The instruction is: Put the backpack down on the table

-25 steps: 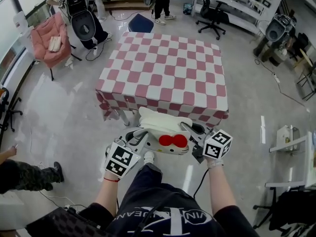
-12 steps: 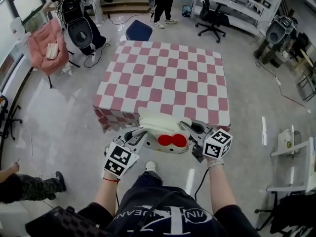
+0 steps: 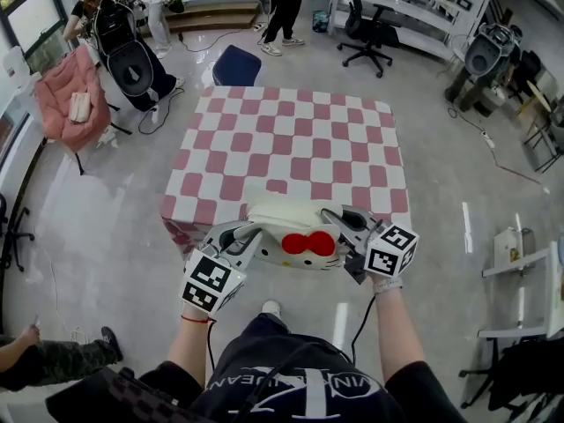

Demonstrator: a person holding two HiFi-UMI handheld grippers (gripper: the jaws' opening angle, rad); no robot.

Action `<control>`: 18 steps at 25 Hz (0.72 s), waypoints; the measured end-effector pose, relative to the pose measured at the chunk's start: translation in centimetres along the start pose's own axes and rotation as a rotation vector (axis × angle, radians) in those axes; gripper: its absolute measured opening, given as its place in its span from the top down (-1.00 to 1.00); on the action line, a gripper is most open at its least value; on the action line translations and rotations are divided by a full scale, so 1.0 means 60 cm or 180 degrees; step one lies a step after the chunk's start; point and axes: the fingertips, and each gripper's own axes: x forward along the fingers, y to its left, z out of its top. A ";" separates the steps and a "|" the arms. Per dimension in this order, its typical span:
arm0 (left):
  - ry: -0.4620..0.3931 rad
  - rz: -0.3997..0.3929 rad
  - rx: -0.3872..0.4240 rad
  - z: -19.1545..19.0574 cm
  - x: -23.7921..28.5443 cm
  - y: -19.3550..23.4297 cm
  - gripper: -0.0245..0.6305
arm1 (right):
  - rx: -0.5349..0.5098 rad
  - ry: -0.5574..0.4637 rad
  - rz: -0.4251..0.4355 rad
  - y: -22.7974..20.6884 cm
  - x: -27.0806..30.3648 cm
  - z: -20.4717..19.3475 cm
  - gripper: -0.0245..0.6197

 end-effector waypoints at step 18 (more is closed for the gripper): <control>-0.0231 -0.0247 0.0131 0.061 0.076 0.085 0.74 | -0.0002 -0.0120 -0.0293 -0.082 0.044 0.049 0.89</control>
